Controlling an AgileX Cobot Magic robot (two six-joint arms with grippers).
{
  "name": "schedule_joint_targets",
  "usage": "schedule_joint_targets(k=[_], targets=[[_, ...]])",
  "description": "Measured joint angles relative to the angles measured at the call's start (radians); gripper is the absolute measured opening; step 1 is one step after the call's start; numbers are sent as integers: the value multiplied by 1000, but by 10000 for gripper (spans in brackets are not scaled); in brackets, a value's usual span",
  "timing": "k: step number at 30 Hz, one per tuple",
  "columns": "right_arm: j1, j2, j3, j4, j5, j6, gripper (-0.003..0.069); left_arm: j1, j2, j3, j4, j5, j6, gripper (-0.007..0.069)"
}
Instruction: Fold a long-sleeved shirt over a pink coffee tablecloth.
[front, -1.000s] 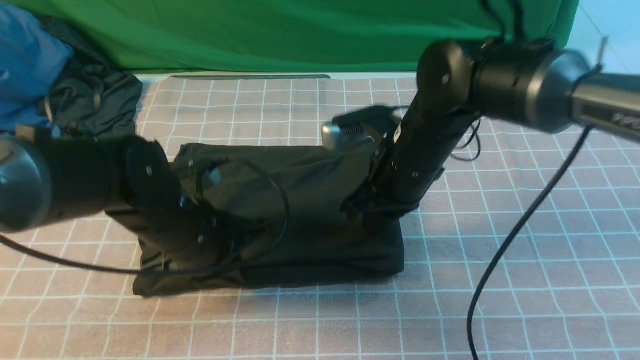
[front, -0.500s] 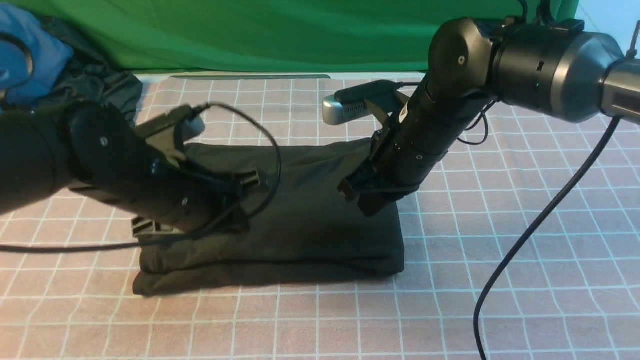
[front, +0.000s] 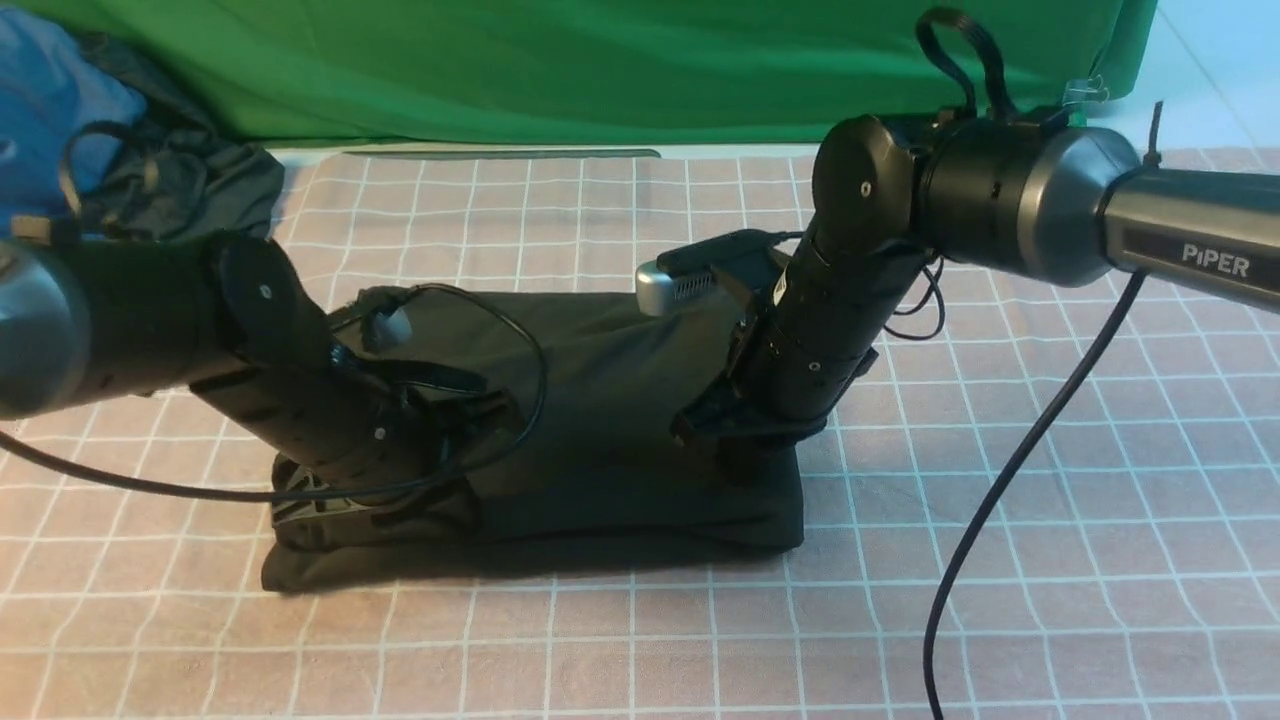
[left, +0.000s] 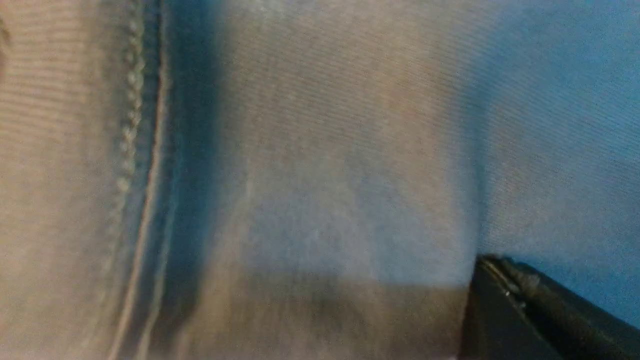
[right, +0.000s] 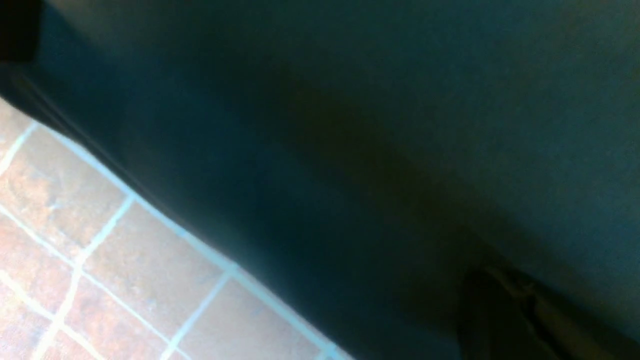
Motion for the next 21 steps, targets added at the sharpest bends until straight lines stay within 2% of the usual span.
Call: schedule_joint_targets(k=[4,9,15,21], targets=[[-1,-31,1,-3,2,-3,37,24,-112,0,0,0,0,13],[0,-79,1,-1,-11,-1,37,101,-186,0,-2,-5,-7,13],[0,-52,1,0,-15,0,37,202,-63,0,27,8,9,13],[0,-30,1,-4,-10,2,37,215,50,0,64,25,29,13]])
